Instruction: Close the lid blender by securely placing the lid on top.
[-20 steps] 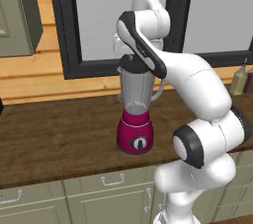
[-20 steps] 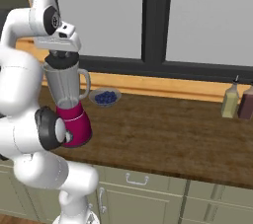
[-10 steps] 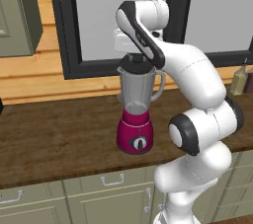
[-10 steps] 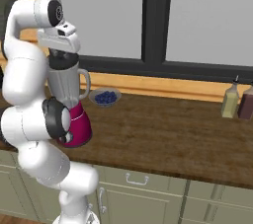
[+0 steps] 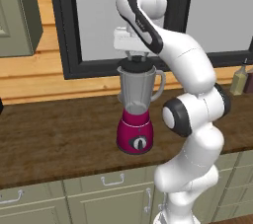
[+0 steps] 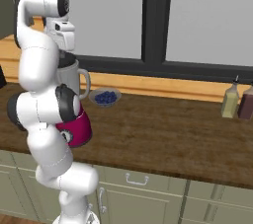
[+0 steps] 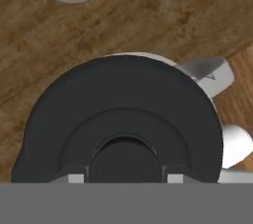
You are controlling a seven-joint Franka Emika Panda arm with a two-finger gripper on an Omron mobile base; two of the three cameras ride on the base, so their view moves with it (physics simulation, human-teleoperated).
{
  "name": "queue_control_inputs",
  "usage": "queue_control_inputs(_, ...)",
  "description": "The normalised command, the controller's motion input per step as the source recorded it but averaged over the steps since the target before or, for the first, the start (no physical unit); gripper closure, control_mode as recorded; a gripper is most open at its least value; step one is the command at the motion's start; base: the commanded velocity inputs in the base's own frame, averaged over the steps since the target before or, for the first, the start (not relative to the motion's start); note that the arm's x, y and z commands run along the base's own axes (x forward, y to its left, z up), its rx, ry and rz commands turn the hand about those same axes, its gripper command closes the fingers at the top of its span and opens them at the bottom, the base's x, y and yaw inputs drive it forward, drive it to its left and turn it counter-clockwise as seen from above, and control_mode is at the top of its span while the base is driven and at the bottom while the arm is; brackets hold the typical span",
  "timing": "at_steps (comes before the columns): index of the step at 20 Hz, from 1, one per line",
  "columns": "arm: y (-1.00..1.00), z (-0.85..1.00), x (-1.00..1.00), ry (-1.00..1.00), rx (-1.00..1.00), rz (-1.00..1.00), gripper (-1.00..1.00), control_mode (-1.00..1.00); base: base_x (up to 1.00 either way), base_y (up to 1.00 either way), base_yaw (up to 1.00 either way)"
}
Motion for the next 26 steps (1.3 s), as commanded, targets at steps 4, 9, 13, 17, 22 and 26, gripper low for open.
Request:
queue_control_inputs(4,0.00,-0.47,-0.21,0.03,0.00,-0.29,1.00,-1.00,0.00,0.00,0.00)
queue_control_inputs(9,-0.20,-0.52,-0.17,-0.01,0.00,-0.17,1.00,-1.00,0.00,0.00,0.00)
queue_control_inputs(13,-0.18,-0.37,0.09,-0.16,0.00,0.00,1.00,-1.00,0.00,0.00,0.00)
queue_control_inputs(17,-0.08,-0.33,0.02,-0.22,-0.05,0.09,1.00,-1.00,0.00,0.00,0.00)
queue_control_inputs(22,-0.04,-0.13,0.06,-0.14,-0.13,0.22,1.00,-1.00,0.00,0.00,0.00)
queue_control_inputs(26,-0.04,-0.01,0.25,-0.05,-0.07,0.37,1.00,-1.00,0.00,0.00,0.00)
